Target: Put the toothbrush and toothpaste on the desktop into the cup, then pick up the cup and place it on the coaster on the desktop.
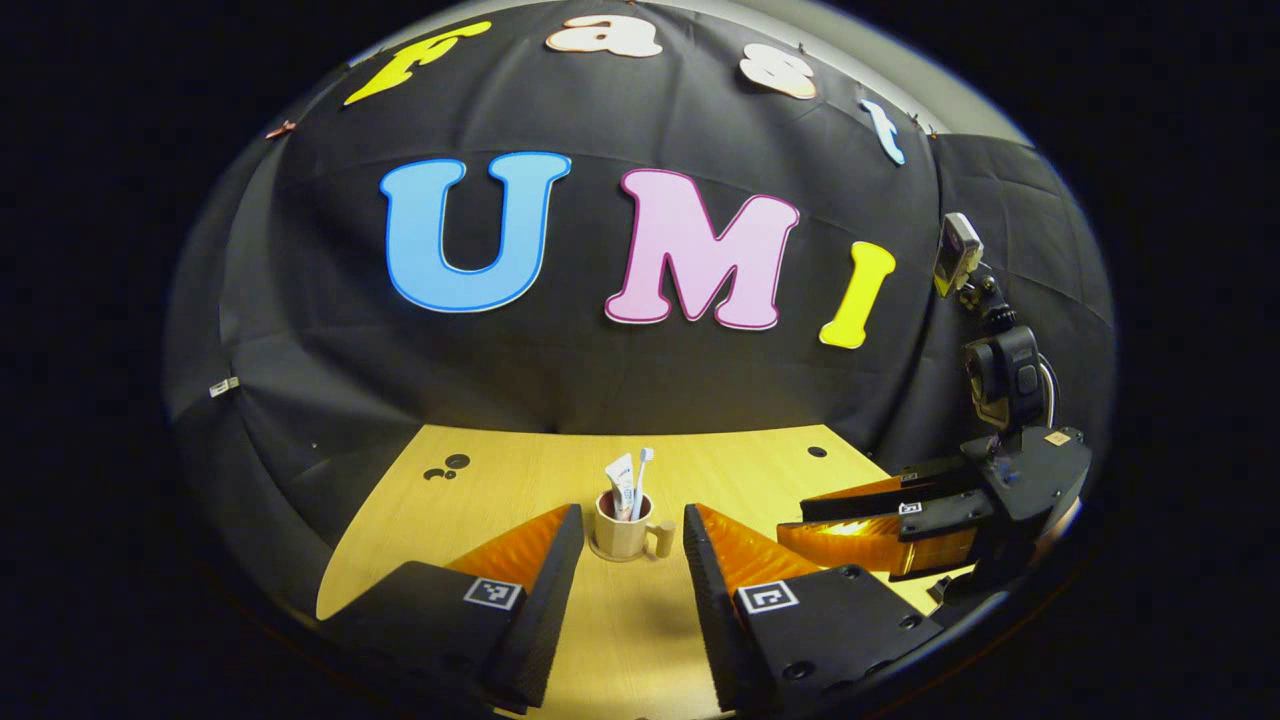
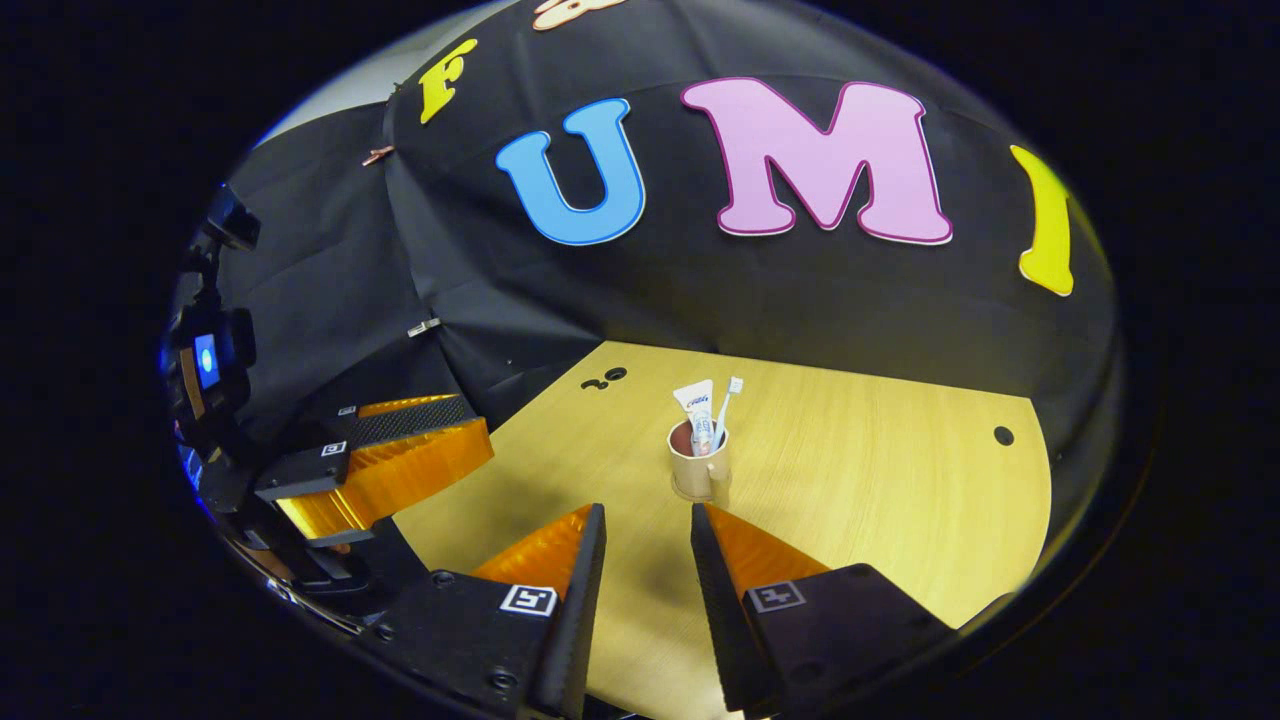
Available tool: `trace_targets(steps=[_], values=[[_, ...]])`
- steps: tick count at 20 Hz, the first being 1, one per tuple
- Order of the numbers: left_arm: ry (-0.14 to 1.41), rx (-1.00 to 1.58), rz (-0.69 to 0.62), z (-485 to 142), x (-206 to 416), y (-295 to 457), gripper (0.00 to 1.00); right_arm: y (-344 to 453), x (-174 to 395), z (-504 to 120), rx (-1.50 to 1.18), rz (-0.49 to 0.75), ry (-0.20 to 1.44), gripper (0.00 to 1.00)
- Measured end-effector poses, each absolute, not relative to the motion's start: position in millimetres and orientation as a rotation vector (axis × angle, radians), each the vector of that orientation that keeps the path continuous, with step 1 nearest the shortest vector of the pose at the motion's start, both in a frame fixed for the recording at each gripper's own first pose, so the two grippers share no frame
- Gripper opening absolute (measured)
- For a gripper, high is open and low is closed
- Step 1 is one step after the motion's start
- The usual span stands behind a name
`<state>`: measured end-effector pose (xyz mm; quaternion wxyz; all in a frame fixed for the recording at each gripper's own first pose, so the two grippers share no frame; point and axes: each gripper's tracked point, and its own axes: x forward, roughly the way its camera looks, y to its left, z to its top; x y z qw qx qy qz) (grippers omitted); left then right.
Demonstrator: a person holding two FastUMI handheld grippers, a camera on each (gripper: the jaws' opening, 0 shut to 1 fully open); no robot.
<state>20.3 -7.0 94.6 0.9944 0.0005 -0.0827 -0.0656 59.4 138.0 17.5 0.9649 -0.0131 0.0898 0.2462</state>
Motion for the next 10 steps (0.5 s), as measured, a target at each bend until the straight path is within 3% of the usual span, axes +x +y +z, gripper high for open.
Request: trace_targets(steps=[8,9,10], values=[[-0.172,0.023,-0.133,89,15,-23,0.79,128,34,23,0.008,0.482,0.113,0.59],[-0.169,0.022,-0.137,89,15,-24,0.80,127,33,24,0.011,0.475,0.104,0.52],[-0.166,0.019,-0.137,86,16,-24,0.82,125,31,26,0.014,0.470,0.097,0.61]])
